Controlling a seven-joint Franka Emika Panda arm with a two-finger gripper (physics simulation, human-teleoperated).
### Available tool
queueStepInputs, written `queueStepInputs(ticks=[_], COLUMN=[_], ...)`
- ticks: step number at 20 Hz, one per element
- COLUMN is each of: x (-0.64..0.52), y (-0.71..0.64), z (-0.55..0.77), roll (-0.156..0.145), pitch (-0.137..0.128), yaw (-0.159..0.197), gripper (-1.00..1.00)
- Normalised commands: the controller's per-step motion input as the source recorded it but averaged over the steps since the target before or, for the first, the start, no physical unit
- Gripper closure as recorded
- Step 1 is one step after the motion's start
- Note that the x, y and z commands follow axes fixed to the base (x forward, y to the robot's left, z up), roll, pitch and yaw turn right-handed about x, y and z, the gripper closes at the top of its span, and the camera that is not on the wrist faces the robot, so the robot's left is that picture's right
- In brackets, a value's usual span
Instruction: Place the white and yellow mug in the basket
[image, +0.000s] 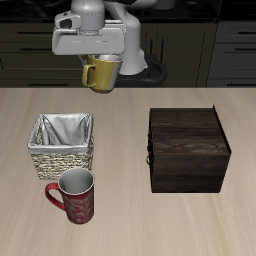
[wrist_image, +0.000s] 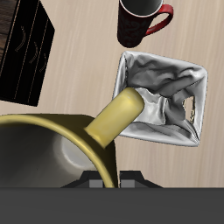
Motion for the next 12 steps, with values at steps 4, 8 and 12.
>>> queueStepInputs(ticks=[4, 8, 12], x=[0.04, 0.10, 0.21], y=[-0.43, -0.32, -0.25], z=[0.12, 0.08, 0.07], roll=[-0.046, -0.052, -0.035], pitch=[-0.009, -0.004, -0.006], yaw=[-0.042, -0.039, -0.040], gripper=[1.00, 1.00, 1.00])
